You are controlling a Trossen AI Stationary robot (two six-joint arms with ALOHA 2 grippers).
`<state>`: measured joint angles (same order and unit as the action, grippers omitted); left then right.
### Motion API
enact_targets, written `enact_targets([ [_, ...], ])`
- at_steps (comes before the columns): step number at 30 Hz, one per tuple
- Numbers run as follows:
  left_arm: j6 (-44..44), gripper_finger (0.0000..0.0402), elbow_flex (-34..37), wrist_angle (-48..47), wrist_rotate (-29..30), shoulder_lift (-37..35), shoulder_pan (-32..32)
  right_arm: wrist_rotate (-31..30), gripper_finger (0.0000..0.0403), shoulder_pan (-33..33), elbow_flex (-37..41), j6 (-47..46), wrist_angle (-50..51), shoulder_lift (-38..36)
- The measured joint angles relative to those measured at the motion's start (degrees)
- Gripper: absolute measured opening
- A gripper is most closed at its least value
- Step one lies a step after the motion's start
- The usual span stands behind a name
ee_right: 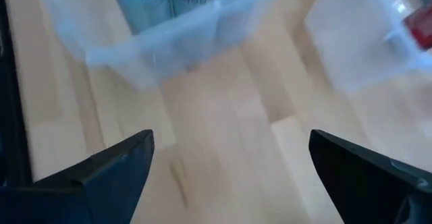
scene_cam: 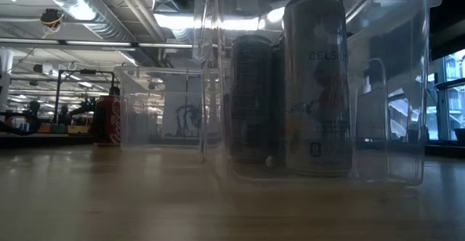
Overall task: Sort soda cans
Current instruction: Put the red/white soda can into the right transparent bin
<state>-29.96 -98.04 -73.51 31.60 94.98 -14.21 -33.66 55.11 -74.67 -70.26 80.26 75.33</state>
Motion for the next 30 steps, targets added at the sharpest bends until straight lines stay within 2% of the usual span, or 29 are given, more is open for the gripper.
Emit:
enact_targets([
  [4, 0.70, 0.0292, 0.00, -5.16, 0.21, -2.84, 4.94, -0.78, 0.0392, 0.00, 0.19, 0.05, 0.17, -0.02],
  [9, 5.67, 0.0292, 0.00, -9.99, 0.33, -6.75, 9.93, -0.74, 0.0392, 0.00, 2.32, 0.05, -0.01, -0.04],
  [16, 10.38, 0.0292, 0.00, -11.63, 0.21, -9.15, 13.44, 0.21, 0.0392, 0.00, 6.29, 0.05, -0.75, -0.04],
  [19, 9.49, 0.0295, 0.00, -12.14, -0.09, -9.27, 14.35, 1.22, 0.0392, 0.00, 7.12, 0.03, -1.37, -0.04],
  [22, 8.68, 0.0318, 0.00, -13.94, -0.38, -9.27, 15.03, 1.85, 0.0392, 0.00, 7.37, 0.03, -1.39, -0.02],
  [28, 9.38, 0.0387, 0.79, -16.55, -1.86, -9.27, 15.49, 1.94, 0.0392, 0.00, 7.37, 0.03, -1.40, -0.02],
  [30, 9.74, 0.0396, 1.13, -16.50, -2.03, -9.27, 15.41, 1.94, 0.0392, 0.00, 7.37, 0.03, -1.63, -0.02],
])
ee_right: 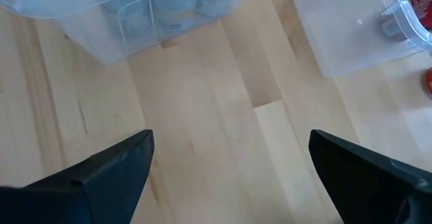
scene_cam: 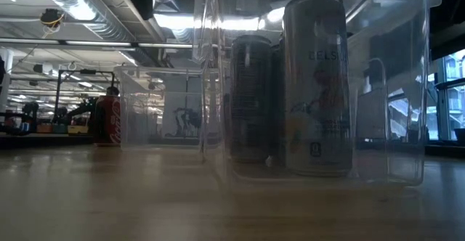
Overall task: Sort soda cans
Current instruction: Put the red/white soda can into the right transparent bin
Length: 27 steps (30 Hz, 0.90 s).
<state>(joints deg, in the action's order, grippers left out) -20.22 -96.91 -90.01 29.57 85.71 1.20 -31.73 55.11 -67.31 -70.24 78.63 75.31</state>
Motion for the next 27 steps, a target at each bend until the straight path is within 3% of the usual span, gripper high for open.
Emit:
enact_targets([
  [5, 4.38, 0.0392, 0.89, -0.11, -5.02, 0.00, -1.19, 0.00, 0.0392, 0.00, 0.00, 0.00, -1.02, -0.01],
  [12, 2.88, 0.0391, 0.92, 0.02, -4.83, 0.00, -4.02, -1.16, 0.0392, 0.00, 0.00, 0.02, -1.00, -0.01],
  [15, 6.09, 0.0391, 0.92, 0.01, -4.72, 0.00, -3.44, -1.25, 0.0392, 0.00, 0.00, 0.02, -1.04, -0.01],
  [20, 8.23, 0.0391, 0.94, 0.00, -3.68, -0.33, 2.27, -1.25, 0.0392, 0.00, 0.00, 0.02, -1.20, 0.00],
  [27, -0.32, 0.0391, 0.95, -0.02, -3.43, -0.50, 15.16, -1.27, 0.0392, 0.00, 0.00, 0.02, -1.21, -0.01],
])
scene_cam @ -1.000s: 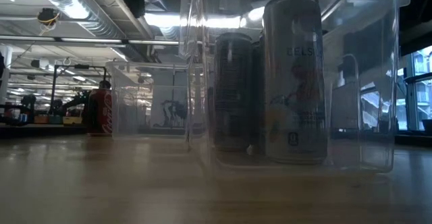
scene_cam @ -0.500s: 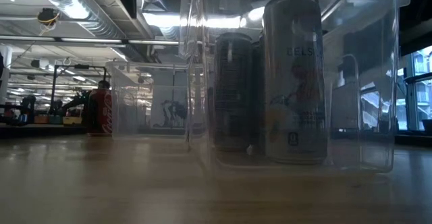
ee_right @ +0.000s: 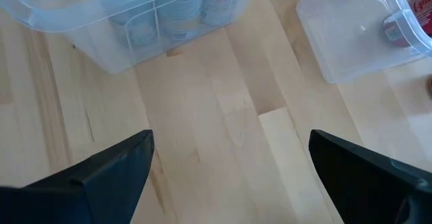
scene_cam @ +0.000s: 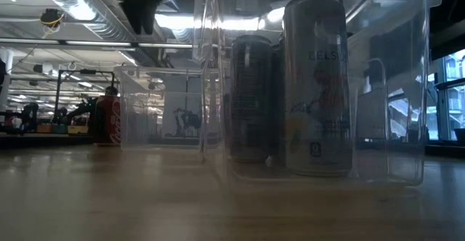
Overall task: Sort soda cans
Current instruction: Put the red/white soda can into the right transparent bin
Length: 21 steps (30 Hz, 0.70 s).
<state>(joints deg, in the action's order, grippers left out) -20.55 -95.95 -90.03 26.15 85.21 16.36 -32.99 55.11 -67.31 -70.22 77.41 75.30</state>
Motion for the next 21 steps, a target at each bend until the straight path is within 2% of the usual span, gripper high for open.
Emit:
enact_targets([
  [5, -6.16, 0.0391, 0.12, 0.05, -0.36, -0.61, 7.30, -0.13, 0.0392, 0.00, 0.00, 0.00, 0.03, 0.01],
  [8, -8.20, 0.0391, 2.37, -0.01, -2.70, -0.59, 11.02, -1.33, 0.0392, 0.00, 0.00, 0.00, -0.01, 0.00],
  [21, -7.24, 0.0391, 15.15, 6.40, -3.65, -0.56, 24.05, -2.02, 0.0392, 0.00, 0.00, 0.20, 0.14, 0.01],
])
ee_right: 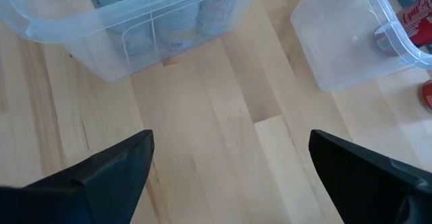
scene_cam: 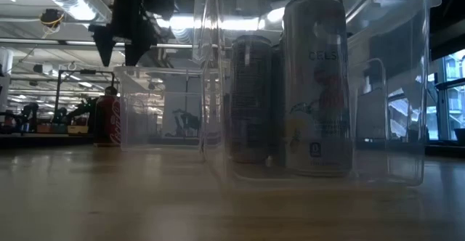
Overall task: Sort soda cans
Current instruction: Put the red/white soda can into the right transparent bin
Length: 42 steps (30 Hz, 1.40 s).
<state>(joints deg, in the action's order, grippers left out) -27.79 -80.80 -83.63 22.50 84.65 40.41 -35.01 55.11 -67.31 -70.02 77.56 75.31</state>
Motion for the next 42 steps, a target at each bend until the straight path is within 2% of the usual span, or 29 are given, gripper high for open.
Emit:
enact_targets([
  [11, 4.64, 0.0391, 9.49, 9.29, -5.42, 0.01, 8.30, -0.16, 0.0392, -0.01, 0.00, 0.00, -0.07, -0.01],
  [20, 8.34, 0.0391, 15.45, 17.48, -10.66, 0.01, 11.08, -1.46, 0.0392, 0.00, 0.00, 0.02, 0.02, -0.01],
  [28, 11.74, 0.0391, 19.99, 22.17, -11.46, -0.31, 12.95, -1.46, 0.0392, 0.00, 0.00, 0.01, 0.07, -0.01],
  [42, 10.65, 0.0391, 20.62, 24.18, -10.34, 0.15, 12.80, -1.48, 0.0392, 0.00, 0.00, 0.00, 0.13, -0.01],
])
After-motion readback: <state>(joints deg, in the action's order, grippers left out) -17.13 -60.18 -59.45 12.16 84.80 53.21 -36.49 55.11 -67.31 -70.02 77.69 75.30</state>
